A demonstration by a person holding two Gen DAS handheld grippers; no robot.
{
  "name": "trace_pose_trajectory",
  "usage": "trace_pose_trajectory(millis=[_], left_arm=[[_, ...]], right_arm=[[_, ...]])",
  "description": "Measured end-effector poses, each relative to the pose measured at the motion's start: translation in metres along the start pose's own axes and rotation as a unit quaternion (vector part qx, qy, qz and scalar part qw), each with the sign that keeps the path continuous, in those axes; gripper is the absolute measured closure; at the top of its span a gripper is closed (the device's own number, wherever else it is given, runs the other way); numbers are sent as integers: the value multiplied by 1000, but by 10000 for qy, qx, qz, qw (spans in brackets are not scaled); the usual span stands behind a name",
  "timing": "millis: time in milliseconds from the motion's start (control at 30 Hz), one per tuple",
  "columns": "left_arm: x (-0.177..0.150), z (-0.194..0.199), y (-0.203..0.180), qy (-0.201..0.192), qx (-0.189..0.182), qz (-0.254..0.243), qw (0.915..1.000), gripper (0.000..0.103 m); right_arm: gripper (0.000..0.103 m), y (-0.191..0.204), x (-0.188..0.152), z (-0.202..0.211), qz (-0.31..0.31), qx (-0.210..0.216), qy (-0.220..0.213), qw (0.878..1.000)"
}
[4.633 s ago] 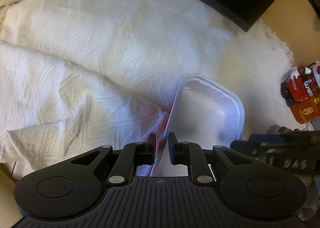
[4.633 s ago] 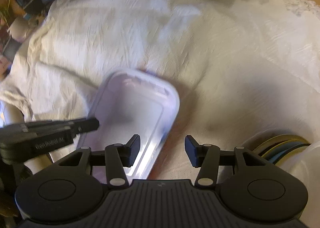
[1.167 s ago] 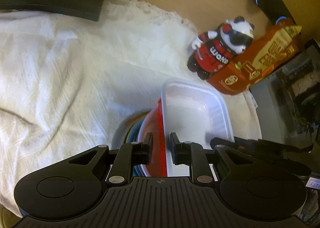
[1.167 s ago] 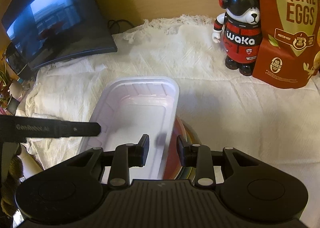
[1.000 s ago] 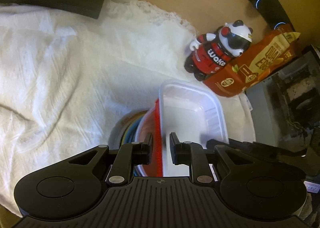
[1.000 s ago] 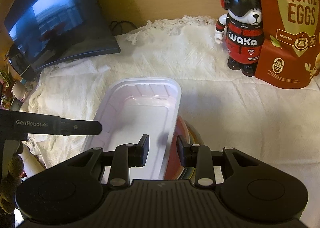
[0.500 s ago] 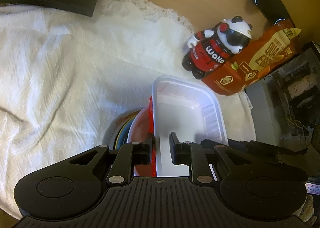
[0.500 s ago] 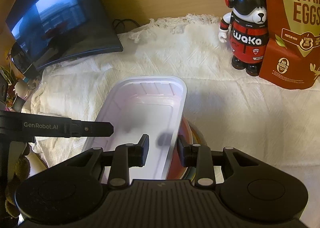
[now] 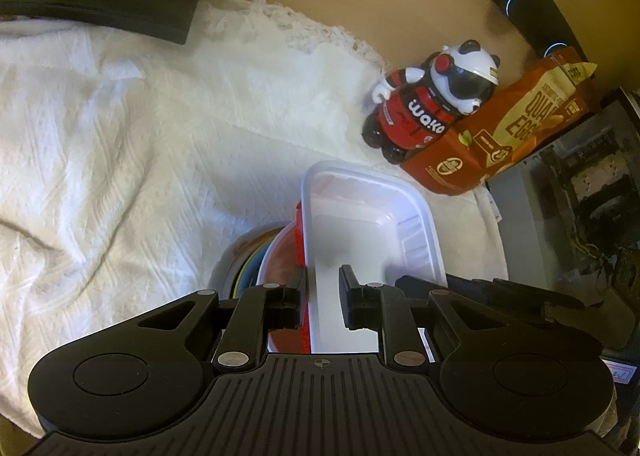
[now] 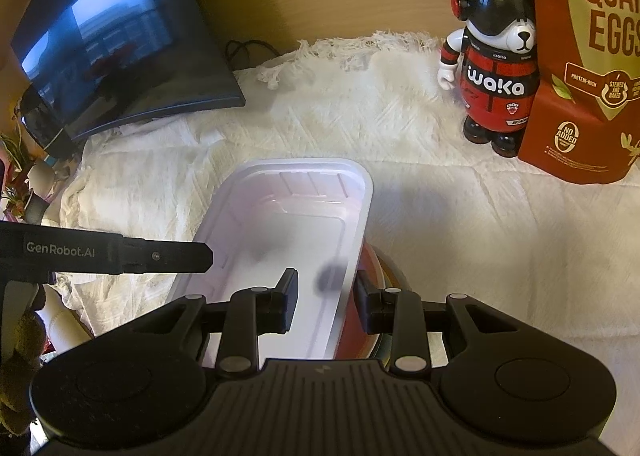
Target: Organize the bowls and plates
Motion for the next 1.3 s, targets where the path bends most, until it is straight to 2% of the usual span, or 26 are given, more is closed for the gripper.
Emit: trace_pose_trajectory(millis=[333, 667, 800, 933, 1033, 1167, 1267, 1300], left_arm=[[2, 1, 3, -58, 56, 78, 9999, 83], [6, 25, 13, -590, 297, 544, 9963, 83], [1, 33, 15, -763, 426, 793, 9930, 83], [-6, 48, 14, -1008, 499, 933, 9893, 83], [-16, 63, 12, -1313, 599, 788, 9864, 83], [-36, 78, 7, -1607, 540, 515, 9842, 83], [-62, 92, 1, -1908, 669, 34, 9793, 83], [-71, 95, 0, -1978, 687, -114, 9778, 83]], right_arm=[[72, -2, 0, 2, -6, -1, -20, 10000], [72, -5, 6, 20, 93, 182, -198, 9996], [72, -1, 11, 25, 366, 253, -236, 9987], [72, -1, 8, 33, 382, 278, -302, 9984], [72, 3, 3, 49, 466, 106, -609, 9970], [72, 15, -16, 82, 560, -157, -1180, 9913], [70, 29, -40, 104, 643, -421, -1577, 9845], [66, 34, -49, 109, 640, -501, -1666, 9827]])
Point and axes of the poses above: each gripper's, at about its wrist camera, not at the fingertips, and z roughly against the way its jaws point, y to its left, x to its top, the point moved 10 cm from there along -z, roughly the way its jaws point, and after that the axes turned 7 degrees about x, right-handed, at the moved point
